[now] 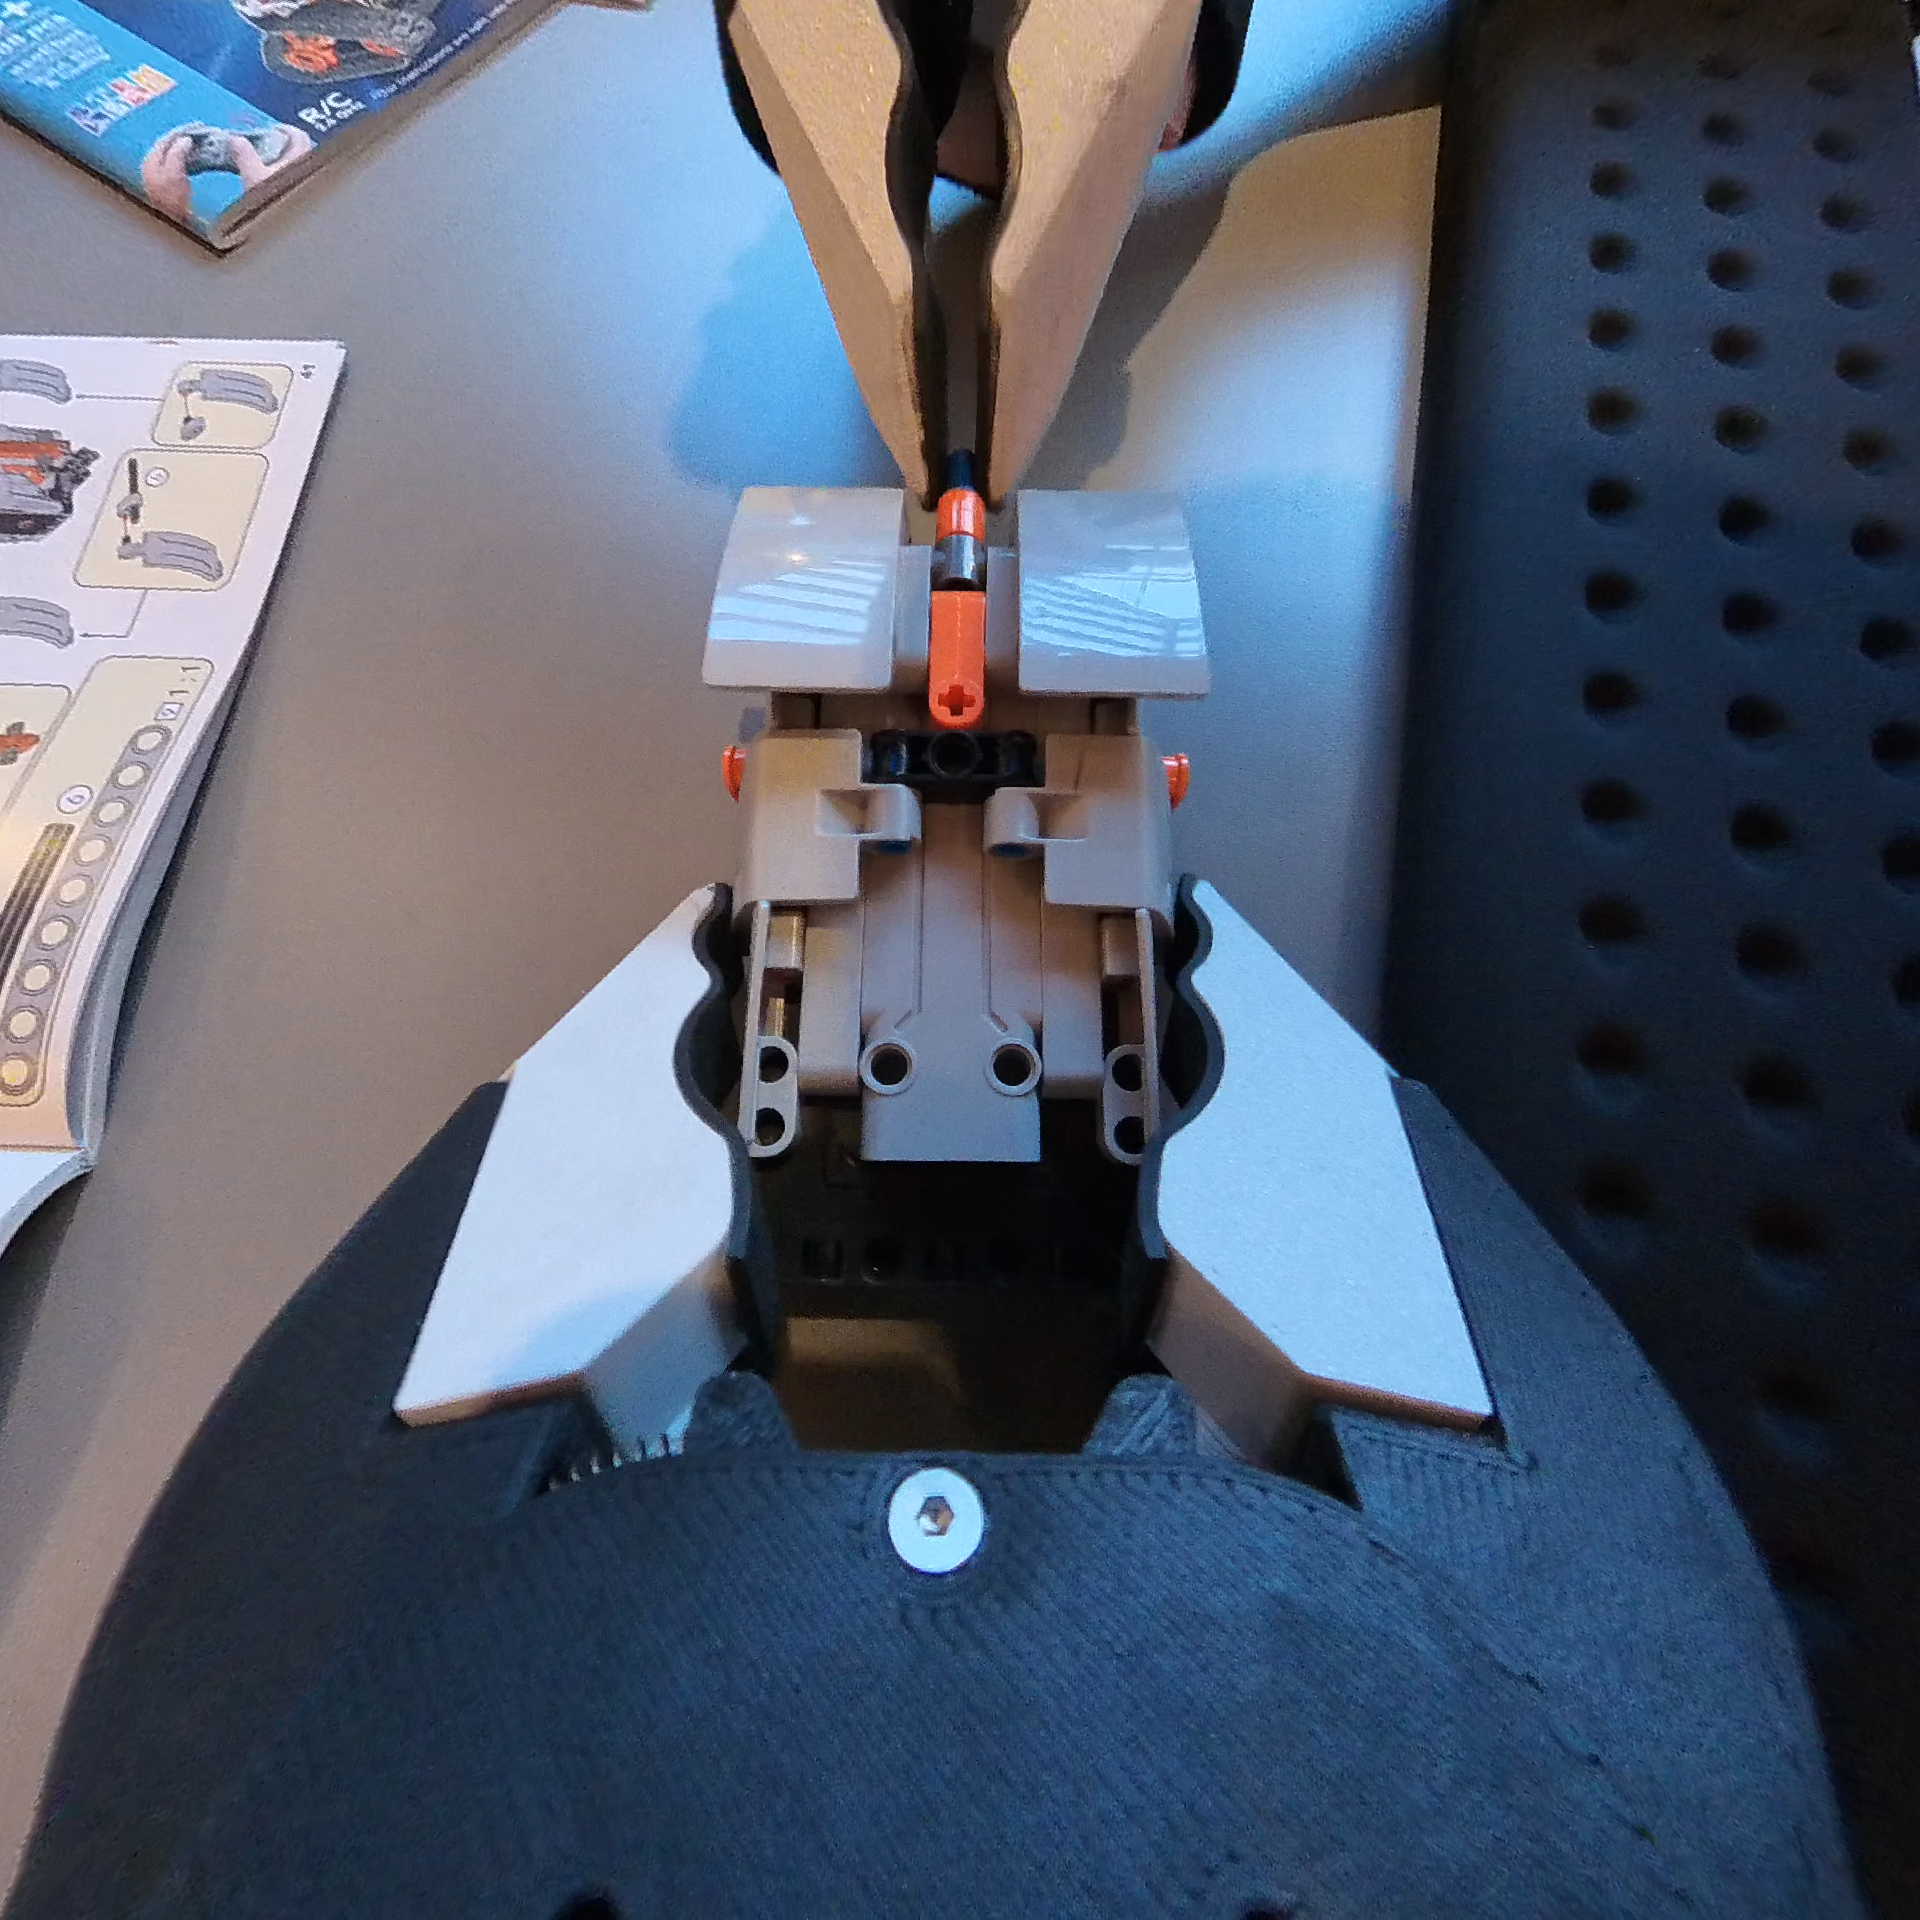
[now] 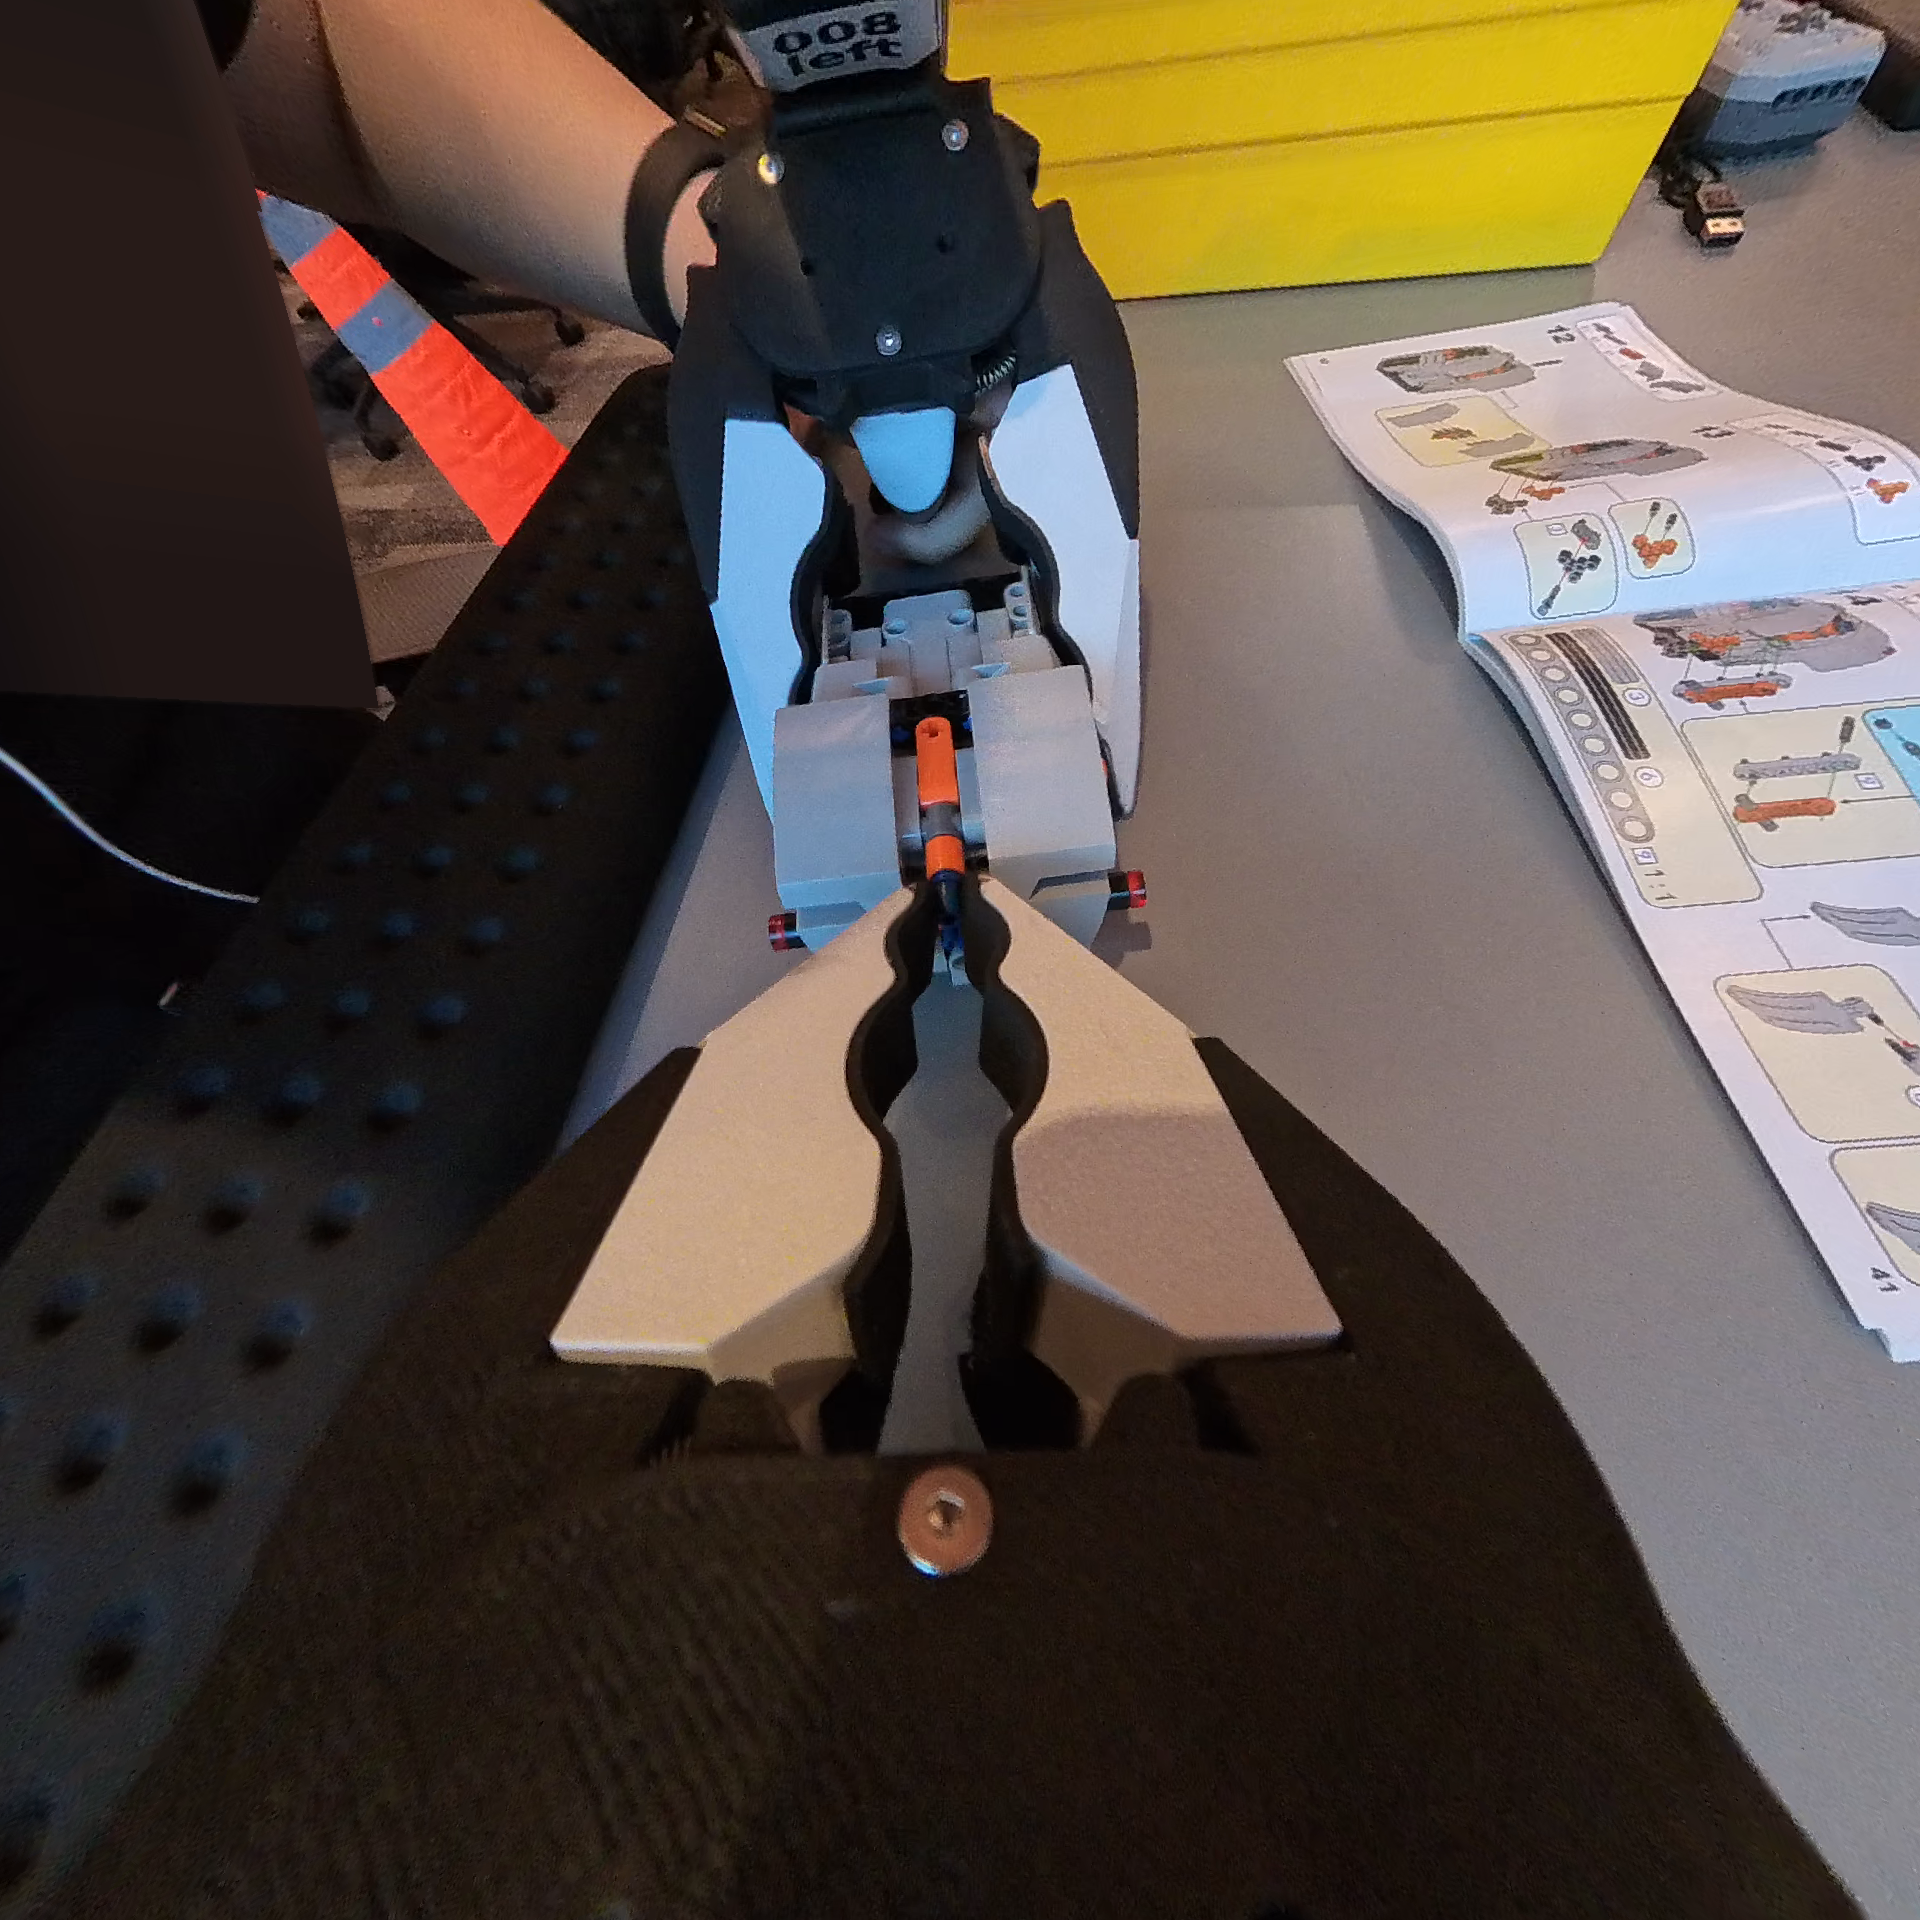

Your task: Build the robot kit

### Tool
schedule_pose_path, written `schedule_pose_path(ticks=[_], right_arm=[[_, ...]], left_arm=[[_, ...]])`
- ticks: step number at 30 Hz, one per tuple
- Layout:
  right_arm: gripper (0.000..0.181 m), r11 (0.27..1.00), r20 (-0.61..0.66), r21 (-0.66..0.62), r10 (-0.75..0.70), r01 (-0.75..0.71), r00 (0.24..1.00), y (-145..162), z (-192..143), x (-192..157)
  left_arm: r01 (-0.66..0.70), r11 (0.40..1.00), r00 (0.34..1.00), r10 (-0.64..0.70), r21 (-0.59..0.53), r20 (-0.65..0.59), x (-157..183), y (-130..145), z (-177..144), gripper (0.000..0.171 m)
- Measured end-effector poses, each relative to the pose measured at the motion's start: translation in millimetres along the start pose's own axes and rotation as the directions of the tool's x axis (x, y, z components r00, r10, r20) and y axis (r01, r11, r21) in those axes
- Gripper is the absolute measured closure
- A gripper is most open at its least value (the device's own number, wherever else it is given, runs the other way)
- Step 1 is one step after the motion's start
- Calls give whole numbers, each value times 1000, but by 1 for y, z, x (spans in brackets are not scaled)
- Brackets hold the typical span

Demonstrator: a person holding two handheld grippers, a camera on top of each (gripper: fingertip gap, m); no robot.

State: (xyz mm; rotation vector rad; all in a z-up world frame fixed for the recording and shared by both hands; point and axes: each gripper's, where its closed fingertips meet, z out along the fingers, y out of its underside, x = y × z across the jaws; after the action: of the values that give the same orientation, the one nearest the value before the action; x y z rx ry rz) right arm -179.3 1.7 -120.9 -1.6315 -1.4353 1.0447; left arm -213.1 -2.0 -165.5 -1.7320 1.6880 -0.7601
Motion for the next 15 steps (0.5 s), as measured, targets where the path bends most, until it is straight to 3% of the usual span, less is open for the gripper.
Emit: schedule_pose_path(ticks=[1, 3, 4, 10, 15], right_arm=[[178, 1000, -10, -10, -10, 10, 1000, 2, -3, 1], [156, 999, -95, -26, -48, 46, 994, 3, -22, 8], [155, 998, -134, -4, -69, 70, 989, -1, -38, 9], [161, 961, -392, 132, -173, 241, 904, -52, -145, 9], [165, 871, -570, 115, -336, 477, 750, -87, -197, 14]], left_arm=[[-11, 1000, 1000, 11, -2, 9, 0, 1, -1, 91], [-29, 1000, 997, 28, 11, 73, -8, 2, -6, 67], [-36, 999, 993, 31, 40, 110, -13, 1, -12, 65], [99, 934, 966, -173, 343, 192, -33, -23, -73, 75], [150, 896, 932, -270, 418, 243, -34, -31, -114, 82]])
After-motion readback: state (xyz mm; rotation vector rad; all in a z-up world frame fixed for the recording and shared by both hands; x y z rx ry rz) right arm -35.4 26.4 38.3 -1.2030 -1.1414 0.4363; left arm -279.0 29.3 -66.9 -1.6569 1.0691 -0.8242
